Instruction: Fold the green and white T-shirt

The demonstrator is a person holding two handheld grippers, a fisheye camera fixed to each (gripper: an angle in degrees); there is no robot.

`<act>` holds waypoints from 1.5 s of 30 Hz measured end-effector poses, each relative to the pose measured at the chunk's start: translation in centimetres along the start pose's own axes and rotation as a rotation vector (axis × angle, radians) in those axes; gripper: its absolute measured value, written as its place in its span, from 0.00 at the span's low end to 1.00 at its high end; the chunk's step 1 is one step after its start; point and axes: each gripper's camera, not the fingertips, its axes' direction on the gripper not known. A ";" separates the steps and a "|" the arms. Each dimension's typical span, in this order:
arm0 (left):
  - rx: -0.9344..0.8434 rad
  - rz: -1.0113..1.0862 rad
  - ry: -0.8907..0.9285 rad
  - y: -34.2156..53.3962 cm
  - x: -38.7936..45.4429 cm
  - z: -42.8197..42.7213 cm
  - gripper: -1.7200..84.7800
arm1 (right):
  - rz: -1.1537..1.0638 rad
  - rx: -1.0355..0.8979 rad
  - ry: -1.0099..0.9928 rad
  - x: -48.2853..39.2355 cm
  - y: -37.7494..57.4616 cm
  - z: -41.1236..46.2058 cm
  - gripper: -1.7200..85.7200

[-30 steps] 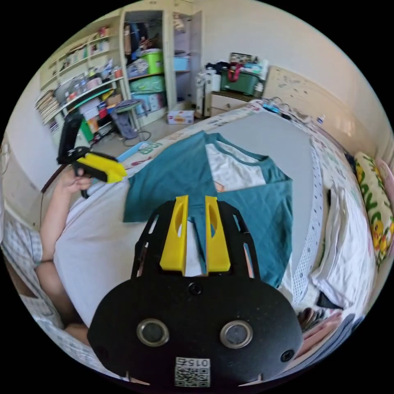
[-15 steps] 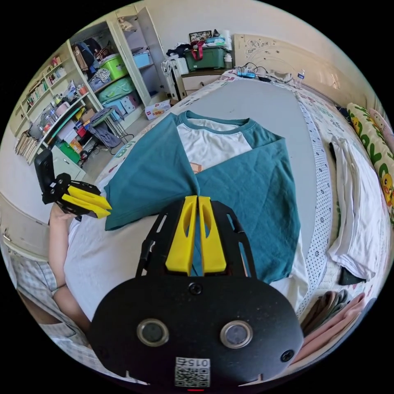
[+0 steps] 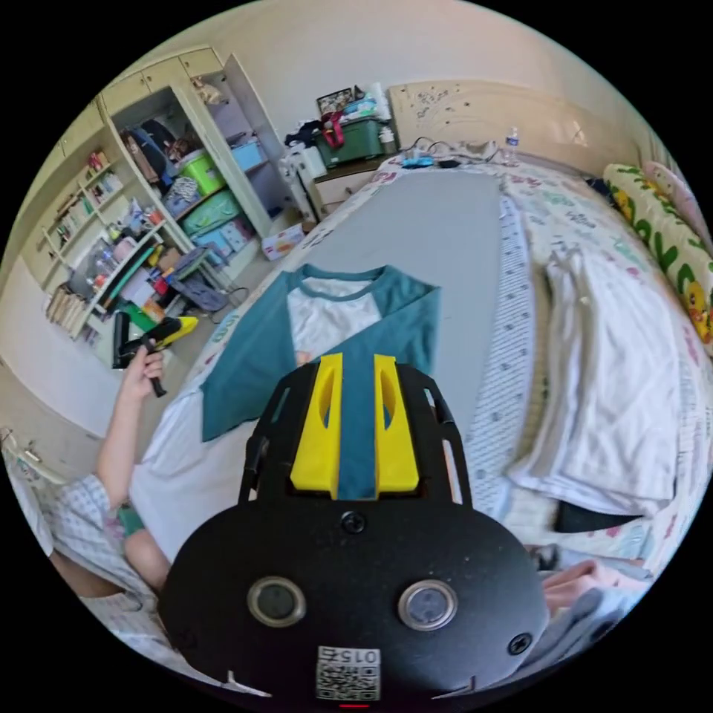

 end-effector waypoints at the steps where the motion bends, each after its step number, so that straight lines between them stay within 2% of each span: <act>1: 0.003 -0.027 -0.021 -1.3 -0.3 0.2 0.08 | 0.020 0.031 0.073 1.1 -0.5 -0.3 0.10; 4: 0.004 -0.028 0.006 -4.1 -0.1 2.3 0.09 | 0.066 0.046 0.098 3.5 -2.5 1.6 0.11; 6: -0.063 -0.001 0.022 -5.8 0.1 4.5 0.10 | 0.064 0.010 0.103 4.1 -3.9 3.8 0.12; 9: -0.113 0.032 -0.048 -7.8 1.0 7.9 0.12 | 0.077 0.001 0.105 4.0 -5.7 7.1 0.14; 13: -0.149 0.008 0.025 -9.1 1.6 12.6 0.13 | 0.027 -0.093 0.188 2.1 -7.3 12.2 0.15; 16: -0.243 0.073 -0.031 -8.9 2.7 15.6 0.11 | 0.018 -0.163 0.159 1.0 -7.3 14.7 0.13; 19: -0.278 0.139 -0.144 -8.3 3.9 16.7 0.05 | -0.002 -0.151 0.236 0.1 -6.8 15.4 0.04; 21: -0.260 0.182 -0.165 -7.9 4.7 16.5 0.03 | -0.009 -0.142 0.236 -0.2 -6.4 15.3 0.02; 25: -0.157 0.254 -0.134 -6.8 6.5 12.5 0.02 | -0.008 -0.003 0.152 -1.7 -4.1 10.2 0.01; 27: -0.108 0.267 -0.052 -6.0 6.9 9.3 0.02 | -0.018 0.071 0.106 -3.0 -2.0 6.3 0.01; 29: -0.049 0.293 0.045 -3.9 7.3 4.3 0.02 | -0.053 0.153 0.054 -5.1 2.0 0.9 0.01; 33: -0.012 0.363 0.144 1.1 7.8 -3.3 0.02 | -0.164 0.179 0.011 -9.3 9.8 -6.2 0.01; 38: -0.012 0.459 0.303 15.6 6.5 -14.6 0.02 | -0.297 0.139 -0.008 -13.9 28.7 -13.1 0.02; 40: -0.056 0.452 0.323 21.0 4.8 -16.7 0.02 | -0.236 0.052 -0.095 -13.4 35.1 -11.9 0.03; 41: -0.148 0.426 0.295 24.4 3.5 -17.2 0.02 | -0.157 -0.038 -0.157 -12.5 38.8 -10.4 0.08; 43: -0.219 0.339 0.223 28.7 1.4 -18.6 0.03 | -0.051 -0.152 -0.175 -11.2 43.9 -9.2 0.10; 45: -0.134 0.292 0.200 32.2 0.0 -21.7 0.03 | 0.003 -0.111 -0.163 -10.5 48.0 -10.6 0.10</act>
